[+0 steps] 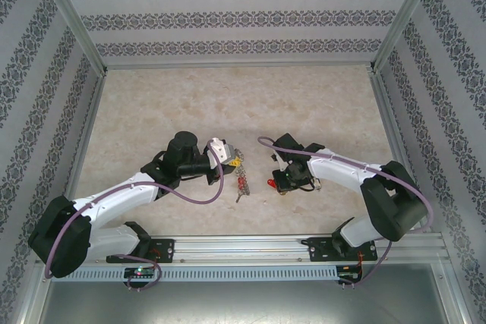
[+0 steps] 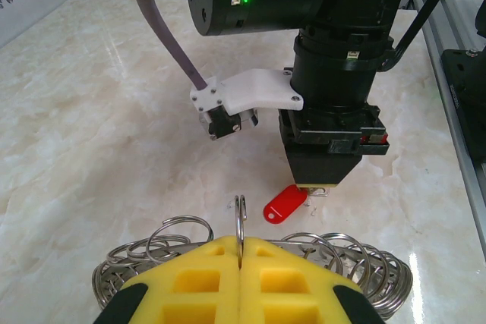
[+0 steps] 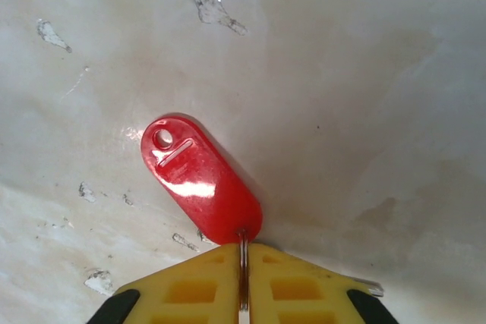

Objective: Put the keys on the keyring

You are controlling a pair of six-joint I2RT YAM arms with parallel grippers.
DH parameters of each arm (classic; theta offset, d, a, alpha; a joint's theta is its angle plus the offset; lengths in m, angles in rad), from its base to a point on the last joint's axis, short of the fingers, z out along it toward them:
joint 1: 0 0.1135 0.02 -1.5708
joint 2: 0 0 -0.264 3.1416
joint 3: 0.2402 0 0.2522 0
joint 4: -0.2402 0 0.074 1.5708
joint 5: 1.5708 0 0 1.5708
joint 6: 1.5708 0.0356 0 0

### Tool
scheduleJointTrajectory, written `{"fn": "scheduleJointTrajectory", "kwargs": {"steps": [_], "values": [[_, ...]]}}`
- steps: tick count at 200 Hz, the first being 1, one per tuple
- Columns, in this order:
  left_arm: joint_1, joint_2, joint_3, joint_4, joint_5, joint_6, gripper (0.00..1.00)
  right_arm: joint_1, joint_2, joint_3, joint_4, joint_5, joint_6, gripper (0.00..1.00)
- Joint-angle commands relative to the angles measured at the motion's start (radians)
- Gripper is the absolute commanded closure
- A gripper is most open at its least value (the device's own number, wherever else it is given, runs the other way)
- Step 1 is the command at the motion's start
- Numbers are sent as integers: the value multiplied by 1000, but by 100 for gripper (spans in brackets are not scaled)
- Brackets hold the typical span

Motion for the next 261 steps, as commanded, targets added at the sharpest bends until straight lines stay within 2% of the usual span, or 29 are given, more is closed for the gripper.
{"fn": "scheduleJointTrajectory", "kwargs": {"steps": [1,104,159,196,244,261], "values": [[4,-17,3,1,9,2,100,-12,22,13,10,15,6,86],[4,-11,5,3,9,2,100,-12,5,22,0,38,6,87],[4,-10,-1,6,17,-3,100,-10,-31,16,1,36,-1,100],[4,-13,0,10,25,-11,100,-2,-254,-29,71,3,-103,100],[4,-17,7,26,51,-26,100,-22,-655,-154,234,-230,-321,100],[4,-23,9,34,60,-33,100,-22,-749,-178,260,-256,-374,100]]}}
